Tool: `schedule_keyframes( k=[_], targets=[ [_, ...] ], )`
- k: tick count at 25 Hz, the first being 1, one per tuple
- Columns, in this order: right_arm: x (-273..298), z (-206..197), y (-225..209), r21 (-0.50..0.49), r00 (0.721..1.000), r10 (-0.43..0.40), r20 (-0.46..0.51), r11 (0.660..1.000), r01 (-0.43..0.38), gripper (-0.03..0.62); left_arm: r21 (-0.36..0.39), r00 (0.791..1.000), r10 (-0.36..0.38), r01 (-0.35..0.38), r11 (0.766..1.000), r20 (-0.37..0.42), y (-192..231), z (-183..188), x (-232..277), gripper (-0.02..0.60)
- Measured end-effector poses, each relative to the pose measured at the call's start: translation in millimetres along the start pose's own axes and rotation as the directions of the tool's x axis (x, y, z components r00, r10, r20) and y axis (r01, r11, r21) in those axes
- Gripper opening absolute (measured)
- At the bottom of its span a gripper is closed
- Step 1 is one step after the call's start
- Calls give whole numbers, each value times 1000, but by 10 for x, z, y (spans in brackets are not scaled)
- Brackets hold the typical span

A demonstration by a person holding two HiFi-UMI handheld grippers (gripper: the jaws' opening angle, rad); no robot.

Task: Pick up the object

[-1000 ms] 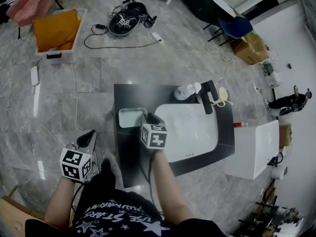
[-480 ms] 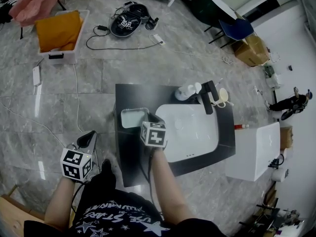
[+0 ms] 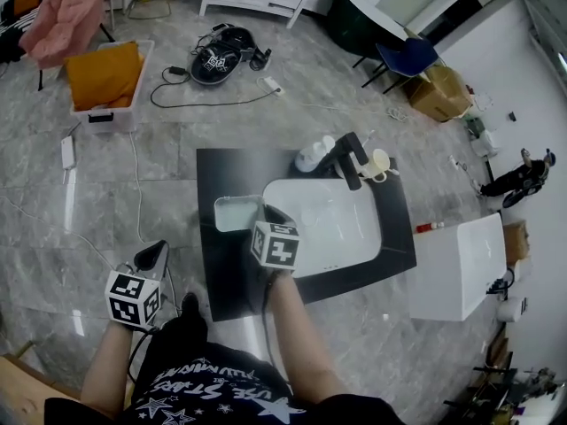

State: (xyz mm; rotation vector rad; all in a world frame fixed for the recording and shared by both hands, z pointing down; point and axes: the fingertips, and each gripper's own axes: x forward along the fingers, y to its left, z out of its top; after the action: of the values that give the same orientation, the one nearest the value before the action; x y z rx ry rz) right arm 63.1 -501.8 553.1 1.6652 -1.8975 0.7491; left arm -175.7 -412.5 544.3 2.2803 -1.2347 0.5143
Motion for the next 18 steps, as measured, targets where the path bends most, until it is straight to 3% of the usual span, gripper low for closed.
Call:
schedule_keyframes(
  k=[18],
  targets=[
    [-1603,-620,-516,69,991,17,136,997,-26,12,36,995,26,-30,999,100,-1179,-348,-829,9]
  ],
)
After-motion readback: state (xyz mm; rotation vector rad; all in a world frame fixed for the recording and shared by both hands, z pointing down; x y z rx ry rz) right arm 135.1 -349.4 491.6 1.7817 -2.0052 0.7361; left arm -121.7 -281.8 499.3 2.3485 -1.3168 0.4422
